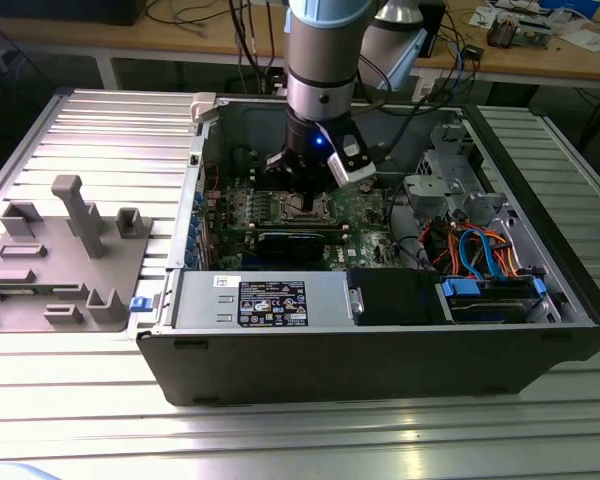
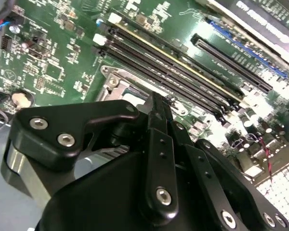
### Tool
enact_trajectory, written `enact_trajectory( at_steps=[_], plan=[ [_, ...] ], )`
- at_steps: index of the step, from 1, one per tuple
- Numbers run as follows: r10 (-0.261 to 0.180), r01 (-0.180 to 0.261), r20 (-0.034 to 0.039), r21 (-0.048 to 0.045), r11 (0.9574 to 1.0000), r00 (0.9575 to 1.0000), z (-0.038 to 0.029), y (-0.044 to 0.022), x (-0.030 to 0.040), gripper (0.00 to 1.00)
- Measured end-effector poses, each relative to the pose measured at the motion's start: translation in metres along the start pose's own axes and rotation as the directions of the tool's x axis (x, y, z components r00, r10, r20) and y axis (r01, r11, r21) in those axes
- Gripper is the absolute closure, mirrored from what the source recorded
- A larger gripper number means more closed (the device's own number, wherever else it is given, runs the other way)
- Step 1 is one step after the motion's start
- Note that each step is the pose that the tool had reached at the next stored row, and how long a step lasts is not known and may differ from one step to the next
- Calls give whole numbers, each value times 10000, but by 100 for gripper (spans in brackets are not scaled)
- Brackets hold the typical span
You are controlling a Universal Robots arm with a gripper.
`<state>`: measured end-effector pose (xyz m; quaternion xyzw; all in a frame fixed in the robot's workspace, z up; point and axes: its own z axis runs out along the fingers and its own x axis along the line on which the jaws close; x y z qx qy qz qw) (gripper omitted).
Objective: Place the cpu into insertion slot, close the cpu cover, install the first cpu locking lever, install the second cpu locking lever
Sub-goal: 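Install the second cpu locking lever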
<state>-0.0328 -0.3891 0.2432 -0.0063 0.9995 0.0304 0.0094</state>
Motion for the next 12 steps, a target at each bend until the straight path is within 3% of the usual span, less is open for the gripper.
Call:
enact_trajectory(
  at_steps=[3, 12],
  plan=[
    [2, -2, 0, -2, 10000, 10000, 2, -39, 2, 89],
    [2, -2, 0, -1, 10000, 10000, 1, -44, 2, 89]
  ],
)
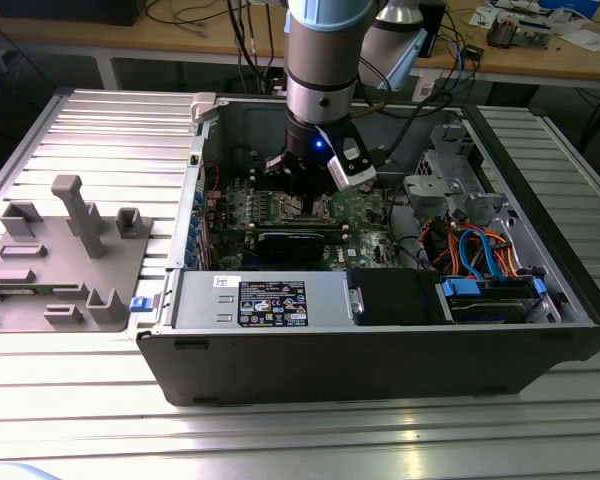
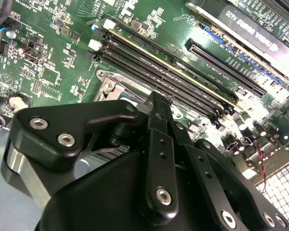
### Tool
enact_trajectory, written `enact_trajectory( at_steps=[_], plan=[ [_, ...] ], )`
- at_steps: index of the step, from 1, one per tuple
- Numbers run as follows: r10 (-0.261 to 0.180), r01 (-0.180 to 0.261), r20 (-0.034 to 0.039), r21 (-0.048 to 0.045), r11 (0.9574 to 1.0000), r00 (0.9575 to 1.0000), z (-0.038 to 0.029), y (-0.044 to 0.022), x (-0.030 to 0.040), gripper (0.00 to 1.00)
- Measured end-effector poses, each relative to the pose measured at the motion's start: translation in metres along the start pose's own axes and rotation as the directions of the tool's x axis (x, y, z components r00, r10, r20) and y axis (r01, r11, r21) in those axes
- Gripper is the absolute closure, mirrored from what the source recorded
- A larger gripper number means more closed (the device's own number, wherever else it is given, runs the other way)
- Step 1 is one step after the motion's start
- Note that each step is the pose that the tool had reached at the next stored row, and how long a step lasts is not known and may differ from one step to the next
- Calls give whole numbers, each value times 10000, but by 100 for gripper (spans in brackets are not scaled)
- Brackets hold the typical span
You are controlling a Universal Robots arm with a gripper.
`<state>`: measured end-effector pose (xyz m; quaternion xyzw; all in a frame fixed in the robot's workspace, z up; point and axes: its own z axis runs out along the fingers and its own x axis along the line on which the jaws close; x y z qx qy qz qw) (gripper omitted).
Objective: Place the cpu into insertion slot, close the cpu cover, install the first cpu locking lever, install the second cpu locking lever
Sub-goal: 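Install the second cpu locking lever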
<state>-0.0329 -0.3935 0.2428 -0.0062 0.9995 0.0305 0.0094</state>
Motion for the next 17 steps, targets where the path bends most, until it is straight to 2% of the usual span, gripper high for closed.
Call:
enact_trajectory(
  at_steps=[6, 10, 12, 14, 16, 17],
  plan=[
    [0, 0, -18, -17, 10000, 10000, -1, -2, 15, 89],
    [-13, 12, -25, -80, 10000, 10000, 19, 0, 165, 89],
    [-17, 16, -33, -131, 9999, 10000, 28, -13, 185, 89],
    [-14, 13, -40, -318, 9995, 10000, 37, -62, 189, 89],
    [-41, 39, -42, -585, 9983, 10000, 50, -115, 197, 89],
    [-257, 253, -57, -605, 9978, 9997, 65, -116, 200, 89]
  ],
)
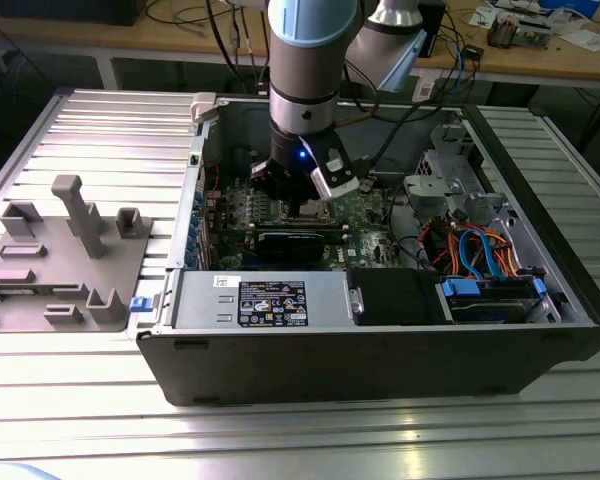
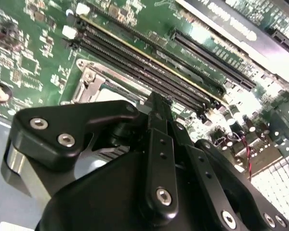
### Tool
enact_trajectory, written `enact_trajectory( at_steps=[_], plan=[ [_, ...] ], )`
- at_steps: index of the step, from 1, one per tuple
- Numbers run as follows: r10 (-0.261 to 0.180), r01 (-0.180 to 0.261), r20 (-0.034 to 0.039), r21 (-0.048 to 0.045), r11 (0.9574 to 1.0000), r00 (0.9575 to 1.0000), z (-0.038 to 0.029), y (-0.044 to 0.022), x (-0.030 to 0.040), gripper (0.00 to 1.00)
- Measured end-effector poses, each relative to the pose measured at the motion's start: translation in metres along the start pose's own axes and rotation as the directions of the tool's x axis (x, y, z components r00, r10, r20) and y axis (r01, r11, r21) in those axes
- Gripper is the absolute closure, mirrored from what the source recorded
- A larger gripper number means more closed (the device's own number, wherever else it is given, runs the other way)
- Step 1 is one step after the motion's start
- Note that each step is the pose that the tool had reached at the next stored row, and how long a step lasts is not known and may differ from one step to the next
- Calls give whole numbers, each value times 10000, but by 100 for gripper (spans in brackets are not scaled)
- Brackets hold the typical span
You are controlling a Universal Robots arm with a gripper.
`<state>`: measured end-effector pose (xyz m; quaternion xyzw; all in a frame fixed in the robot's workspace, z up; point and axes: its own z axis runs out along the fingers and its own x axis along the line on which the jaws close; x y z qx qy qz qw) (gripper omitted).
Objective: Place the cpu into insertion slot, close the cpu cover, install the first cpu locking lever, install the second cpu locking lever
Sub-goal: 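Install the second cpu locking lever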
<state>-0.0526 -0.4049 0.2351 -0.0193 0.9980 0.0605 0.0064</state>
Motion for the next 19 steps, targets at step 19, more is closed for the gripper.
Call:
enact_trajectory(
  at_steps=[19],
  plan=[
    [-122, 112, -144, -684, 9976, 9998, 87, -175, 38, 89]
  ],
)
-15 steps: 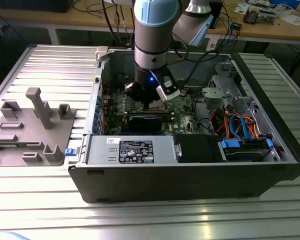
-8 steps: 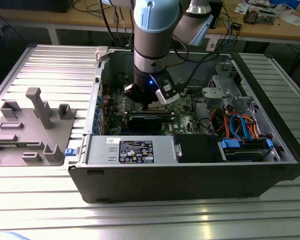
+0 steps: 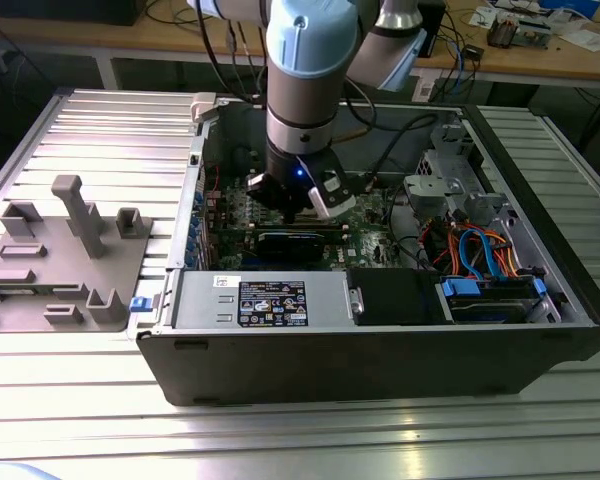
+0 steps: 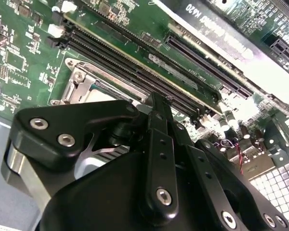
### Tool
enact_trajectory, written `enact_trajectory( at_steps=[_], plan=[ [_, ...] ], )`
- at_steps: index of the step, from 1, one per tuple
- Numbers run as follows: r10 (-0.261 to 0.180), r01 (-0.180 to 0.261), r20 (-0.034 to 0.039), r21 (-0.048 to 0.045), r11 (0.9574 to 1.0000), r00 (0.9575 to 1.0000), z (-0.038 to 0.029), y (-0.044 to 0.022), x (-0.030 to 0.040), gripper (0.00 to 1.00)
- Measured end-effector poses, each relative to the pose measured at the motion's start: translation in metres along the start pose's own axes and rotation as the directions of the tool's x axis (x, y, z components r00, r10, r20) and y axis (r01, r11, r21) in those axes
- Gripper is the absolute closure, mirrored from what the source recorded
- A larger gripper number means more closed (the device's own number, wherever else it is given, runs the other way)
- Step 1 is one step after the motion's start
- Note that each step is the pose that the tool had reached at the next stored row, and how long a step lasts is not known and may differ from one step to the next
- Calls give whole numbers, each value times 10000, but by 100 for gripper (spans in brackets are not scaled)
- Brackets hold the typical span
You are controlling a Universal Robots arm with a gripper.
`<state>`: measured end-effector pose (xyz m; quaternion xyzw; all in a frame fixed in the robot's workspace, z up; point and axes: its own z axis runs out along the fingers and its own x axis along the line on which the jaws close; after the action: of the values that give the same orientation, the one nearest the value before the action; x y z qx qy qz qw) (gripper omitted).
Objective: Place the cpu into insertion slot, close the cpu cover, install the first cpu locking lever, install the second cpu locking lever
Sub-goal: 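Install the second cpu locking lever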
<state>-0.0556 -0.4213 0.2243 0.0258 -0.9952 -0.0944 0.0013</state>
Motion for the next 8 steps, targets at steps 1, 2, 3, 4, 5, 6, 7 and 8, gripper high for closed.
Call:
enact_trajectory(
  at_steps=[1, 2, 3, 4, 5, 6, 7, 8],
  plan=[
    [25, -26, -28, -64, 10000, 10000, -1, -10, 6, 89],
    [47, -48, -56, -137, 9999, 10000, -2, -17, 15, 89],
    [64, -65, -73, -211, 9998, 10000, -1, -20, 26, 89],
    [75, -77, -74, -274, 9996, 9999, 2, -21, 35, 89],
    [85, -87, -73, -327, 9994, 9999, 6, -21, 43, 89],
    [98, -101, -69, -371, 9993, 9999, 21, -23, 59, 89],
    [106, -108, -68, -382, 9992, 9999, 36, -26, 70, 89],
    [110, -113, -67, -387, 9992, 9999, 45, -27, 74, 89]
  ],
)
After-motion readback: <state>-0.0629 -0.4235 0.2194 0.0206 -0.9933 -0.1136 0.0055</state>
